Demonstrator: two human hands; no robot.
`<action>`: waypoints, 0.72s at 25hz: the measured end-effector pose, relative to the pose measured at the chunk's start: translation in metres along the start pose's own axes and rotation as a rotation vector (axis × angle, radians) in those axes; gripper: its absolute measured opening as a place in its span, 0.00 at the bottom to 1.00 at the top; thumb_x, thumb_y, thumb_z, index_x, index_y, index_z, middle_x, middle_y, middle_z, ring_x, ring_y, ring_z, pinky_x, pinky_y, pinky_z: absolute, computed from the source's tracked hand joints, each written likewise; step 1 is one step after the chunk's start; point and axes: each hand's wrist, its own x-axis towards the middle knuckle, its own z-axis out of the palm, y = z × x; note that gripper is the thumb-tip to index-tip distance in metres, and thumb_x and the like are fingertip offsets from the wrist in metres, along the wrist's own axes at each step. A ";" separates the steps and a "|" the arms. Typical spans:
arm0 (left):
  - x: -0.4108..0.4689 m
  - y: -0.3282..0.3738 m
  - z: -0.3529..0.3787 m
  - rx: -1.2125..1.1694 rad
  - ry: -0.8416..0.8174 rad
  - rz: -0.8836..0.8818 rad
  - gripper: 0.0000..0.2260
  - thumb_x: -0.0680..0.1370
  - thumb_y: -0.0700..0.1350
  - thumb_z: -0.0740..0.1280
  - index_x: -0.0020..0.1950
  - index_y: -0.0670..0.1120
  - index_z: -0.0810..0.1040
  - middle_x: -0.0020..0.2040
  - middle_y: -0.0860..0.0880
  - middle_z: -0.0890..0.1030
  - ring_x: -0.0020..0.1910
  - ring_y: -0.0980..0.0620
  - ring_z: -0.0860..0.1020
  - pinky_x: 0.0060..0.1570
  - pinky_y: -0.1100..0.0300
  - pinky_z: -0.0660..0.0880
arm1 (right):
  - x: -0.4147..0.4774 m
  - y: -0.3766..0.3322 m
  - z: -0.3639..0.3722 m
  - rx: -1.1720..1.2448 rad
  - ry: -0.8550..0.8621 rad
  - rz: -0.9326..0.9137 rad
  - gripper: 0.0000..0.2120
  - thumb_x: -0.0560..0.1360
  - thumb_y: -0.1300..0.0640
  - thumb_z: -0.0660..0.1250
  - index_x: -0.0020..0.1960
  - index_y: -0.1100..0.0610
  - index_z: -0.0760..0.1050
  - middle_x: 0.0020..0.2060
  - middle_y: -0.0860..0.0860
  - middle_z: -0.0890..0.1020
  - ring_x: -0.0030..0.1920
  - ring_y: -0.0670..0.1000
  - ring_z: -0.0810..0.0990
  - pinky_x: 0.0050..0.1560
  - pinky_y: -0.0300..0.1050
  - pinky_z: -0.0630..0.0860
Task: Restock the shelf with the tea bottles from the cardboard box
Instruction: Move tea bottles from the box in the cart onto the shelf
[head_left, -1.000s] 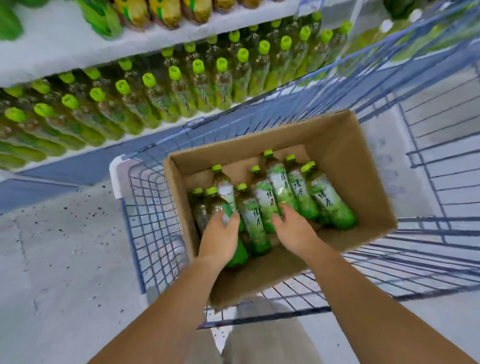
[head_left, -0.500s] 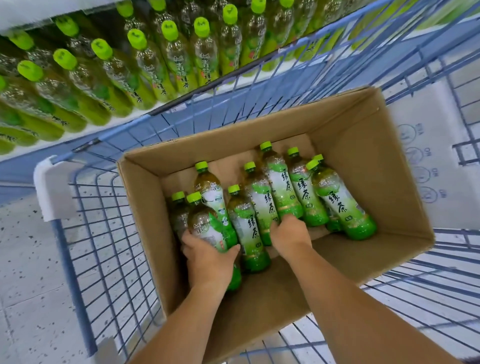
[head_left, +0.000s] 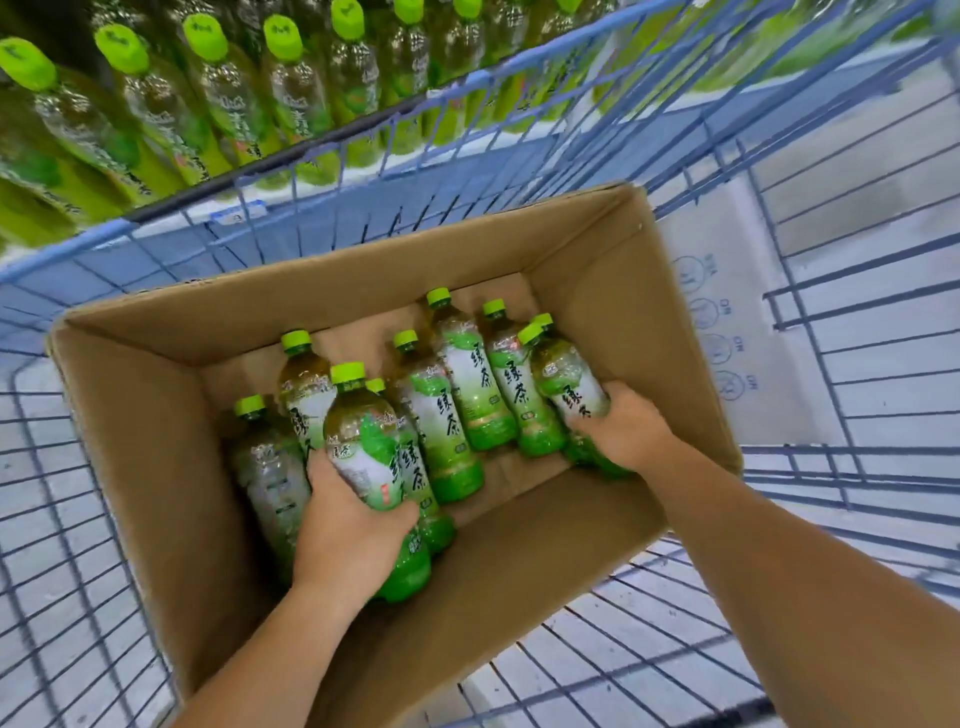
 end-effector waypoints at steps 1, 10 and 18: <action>0.001 0.006 0.005 -0.013 -0.060 0.022 0.33 0.66 0.41 0.80 0.62 0.55 0.64 0.50 0.57 0.77 0.51 0.48 0.78 0.53 0.54 0.74 | 0.003 0.002 0.003 -0.011 -0.019 -0.011 0.28 0.72 0.46 0.74 0.65 0.59 0.70 0.60 0.57 0.79 0.60 0.59 0.77 0.57 0.49 0.72; -0.004 0.046 -0.008 -0.194 -0.388 0.039 0.19 0.71 0.36 0.77 0.55 0.54 0.77 0.46 0.53 0.85 0.43 0.55 0.84 0.39 0.59 0.79 | -0.060 -0.034 0.011 0.870 -0.169 -0.011 0.11 0.70 0.56 0.75 0.52 0.54 0.80 0.45 0.55 0.86 0.45 0.57 0.86 0.49 0.61 0.83; -0.036 0.080 -0.114 -0.384 -0.362 0.243 0.21 0.69 0.31 0.75 0.57 0.47 0.76 0.47 0.47 0.86 0.47 0.45 0.84 0.48 0.50 0.80 | -0.162 -0.118 -0.016 0.945 -0.069 -0.333 0.10 0.71 0.56 0.74 0.52 0.50 0.80 0.44 0.49 0.87 0.45 0.52 0.86 0.48 0.58 0.83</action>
